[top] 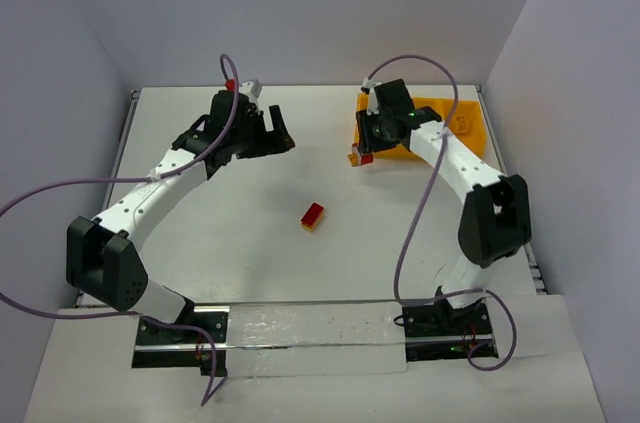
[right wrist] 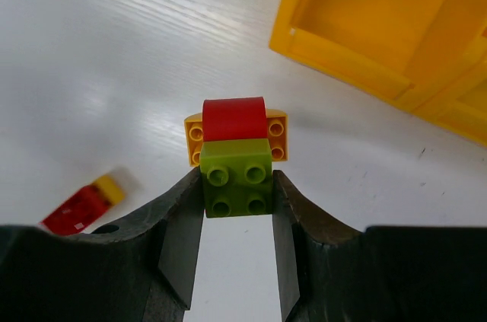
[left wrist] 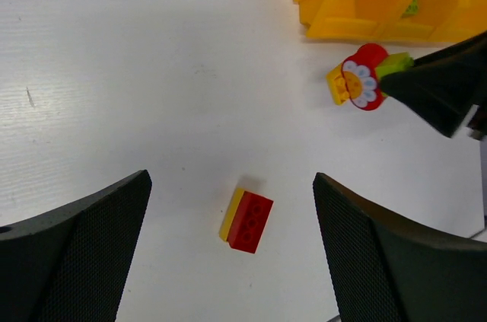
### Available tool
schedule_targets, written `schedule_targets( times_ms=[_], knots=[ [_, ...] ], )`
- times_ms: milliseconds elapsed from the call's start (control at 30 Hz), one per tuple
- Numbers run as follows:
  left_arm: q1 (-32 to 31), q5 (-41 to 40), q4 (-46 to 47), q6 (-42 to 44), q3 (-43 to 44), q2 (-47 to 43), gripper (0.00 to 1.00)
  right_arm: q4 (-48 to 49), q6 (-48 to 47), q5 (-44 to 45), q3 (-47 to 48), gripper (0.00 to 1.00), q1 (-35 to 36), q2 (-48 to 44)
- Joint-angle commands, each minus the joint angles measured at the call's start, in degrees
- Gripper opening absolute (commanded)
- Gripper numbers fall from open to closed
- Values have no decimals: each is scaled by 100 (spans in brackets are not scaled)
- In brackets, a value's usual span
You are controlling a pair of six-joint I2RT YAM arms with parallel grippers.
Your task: Sort the legos into containers by color
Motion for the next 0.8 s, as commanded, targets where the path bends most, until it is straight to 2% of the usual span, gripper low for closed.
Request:
schedule_targets(
  times_ms=[0, 100, 167, 200, 400, 500, 633, 767],
  knots=[
    [273, 1407, 647, 134, 57, -253, 94, 23, 509, -824, -304, 0, -21, -1124],
    [308, 2806, 1164, 121, -92, -214, 94, 153, 514, -1849, -741, 0, -106, -1660],
    [317, 3122, 1396, 130, -126, -161, 93, 231, 530, -2597, -956, 0, -216, -1861],
    [317, 3547, 1566, 159, -143, -99, 93, 282, 519, -3251, -1110, 0, -313, -2048],
    [311, 5246, 1689, 643, 12, 106, 89, -152, 155, -4664, -1117, 0, -687, -2229],
    [223, 5570, 1097, 1077, 320, 261, 88, -394, -109, -5156, -983, 0, -689, -2161],
    [6, 5599, 404, 1693, 689, 532, 88, -434, -193, -5669, -863, 0, -689, -2089],
    [-23, 5862, 639, 1566, 630, 638, 86, -534, -293, -5983, -764, 0, -683, -2012]
  ],
)
